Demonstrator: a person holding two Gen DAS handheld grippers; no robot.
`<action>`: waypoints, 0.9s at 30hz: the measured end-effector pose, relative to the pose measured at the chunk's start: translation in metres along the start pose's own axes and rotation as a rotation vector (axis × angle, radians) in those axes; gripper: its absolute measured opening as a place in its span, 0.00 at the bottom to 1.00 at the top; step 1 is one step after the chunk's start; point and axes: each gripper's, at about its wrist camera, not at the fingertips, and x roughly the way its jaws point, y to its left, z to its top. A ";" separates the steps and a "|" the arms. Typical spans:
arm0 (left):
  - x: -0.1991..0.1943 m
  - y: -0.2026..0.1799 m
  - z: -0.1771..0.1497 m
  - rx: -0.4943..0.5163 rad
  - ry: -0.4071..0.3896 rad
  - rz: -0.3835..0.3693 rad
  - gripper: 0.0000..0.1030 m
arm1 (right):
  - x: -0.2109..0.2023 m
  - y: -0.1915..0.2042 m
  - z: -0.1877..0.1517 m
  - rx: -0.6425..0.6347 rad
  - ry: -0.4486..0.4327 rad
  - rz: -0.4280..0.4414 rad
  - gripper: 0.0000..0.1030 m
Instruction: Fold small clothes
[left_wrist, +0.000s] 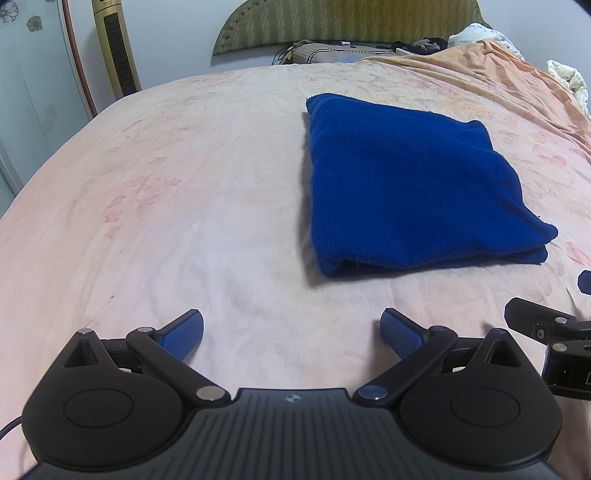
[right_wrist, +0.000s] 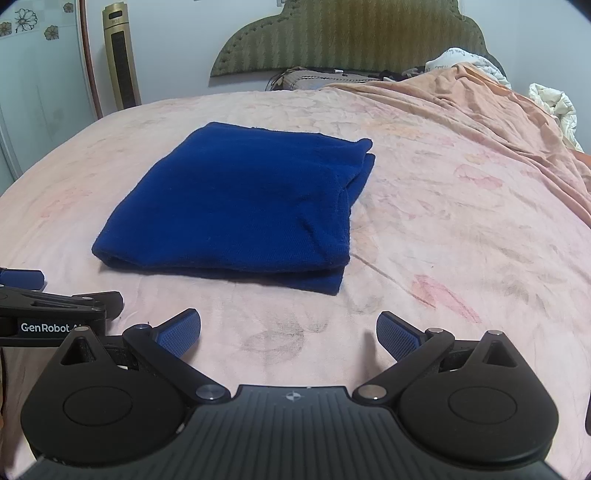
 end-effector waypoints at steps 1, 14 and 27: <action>0.000 0.000 0.000 0.000 0.000 0.000 1.00 | 0.000 0.000 0.000 -0.001 0.000 0.000 0.99; -0.003 0.001 -0.003 0.002 -0.003 0.005 1.00 | -0.005 0.001 0.000 0.003 -0.008 0.002 0.99; -0.004 0.001 -0.003 -0.001 -0.002 0.006 1.00 | -0.006 0.002 -0.001 -0.003 -0.012 0.006 0.99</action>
